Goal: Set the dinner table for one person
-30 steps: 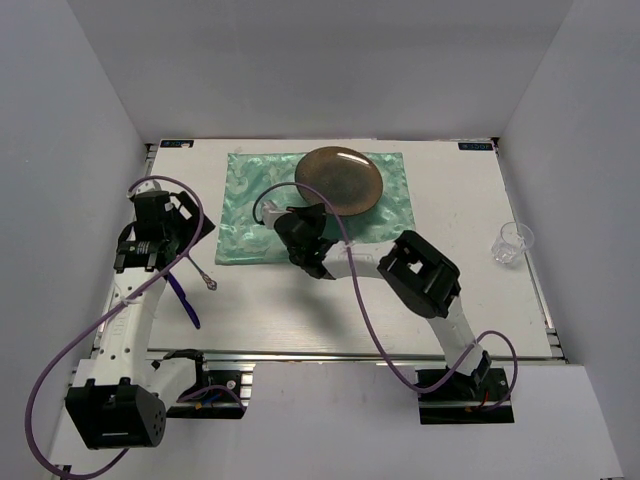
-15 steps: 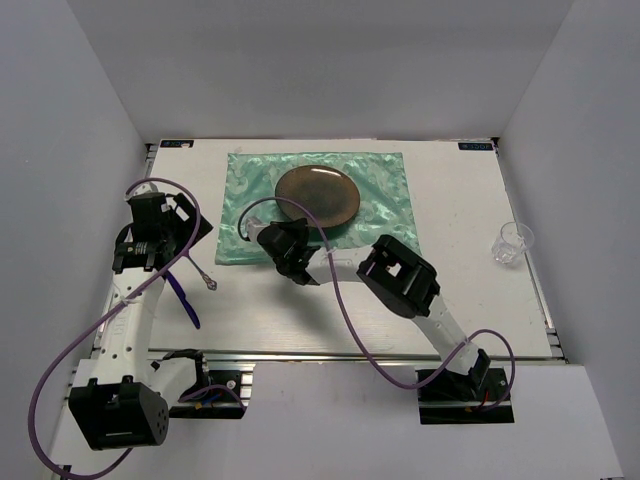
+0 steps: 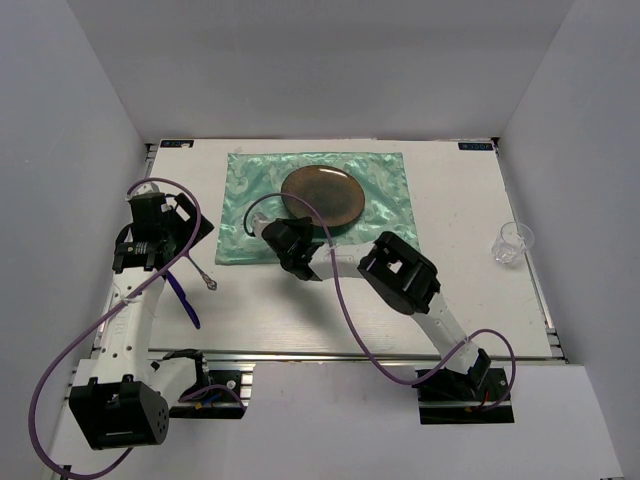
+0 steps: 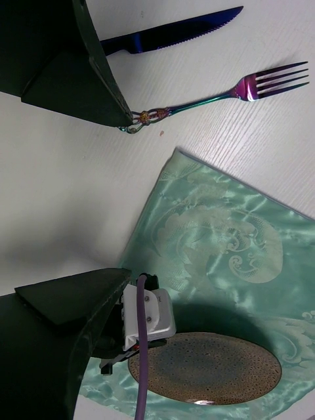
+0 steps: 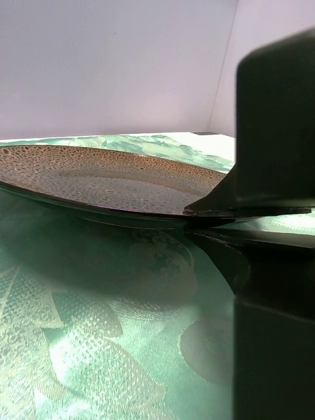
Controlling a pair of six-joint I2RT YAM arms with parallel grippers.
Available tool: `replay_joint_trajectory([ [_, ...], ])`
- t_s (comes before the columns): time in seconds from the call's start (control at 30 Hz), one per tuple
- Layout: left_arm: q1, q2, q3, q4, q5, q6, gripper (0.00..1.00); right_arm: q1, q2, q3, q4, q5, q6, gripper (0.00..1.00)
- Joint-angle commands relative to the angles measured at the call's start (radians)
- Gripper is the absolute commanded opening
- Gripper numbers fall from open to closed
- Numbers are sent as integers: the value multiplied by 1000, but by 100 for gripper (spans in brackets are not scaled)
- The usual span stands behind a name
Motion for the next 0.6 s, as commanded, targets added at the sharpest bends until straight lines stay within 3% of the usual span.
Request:
replay_joint_trajectory([
  [0.0,15,-8,-6,25,13,11,98,-13,-43,50,93,92,-24,0],
  [0.17,15,-9,-8,25,13,11,98,-11,-43,48,65,88,0,0],
  [0.2,15,-9,-8,26,13,11,98,-11,-46,47,65,88,9,7],
  [0.23,15,-9,-6,26,13,11,98,-8,-46,47,56,86,17,26],
  [0.33,15,-9,-8,26,13,11,98,-4,-64,48,30,76,51,47],
  [0.5,15,-9,-6,26,13,11,98,-2,-92,68,-24,56,101,49],
  [0.57,15,-9,-8,25,13,11,98,4,-98,81,-62,45,146,60],
])
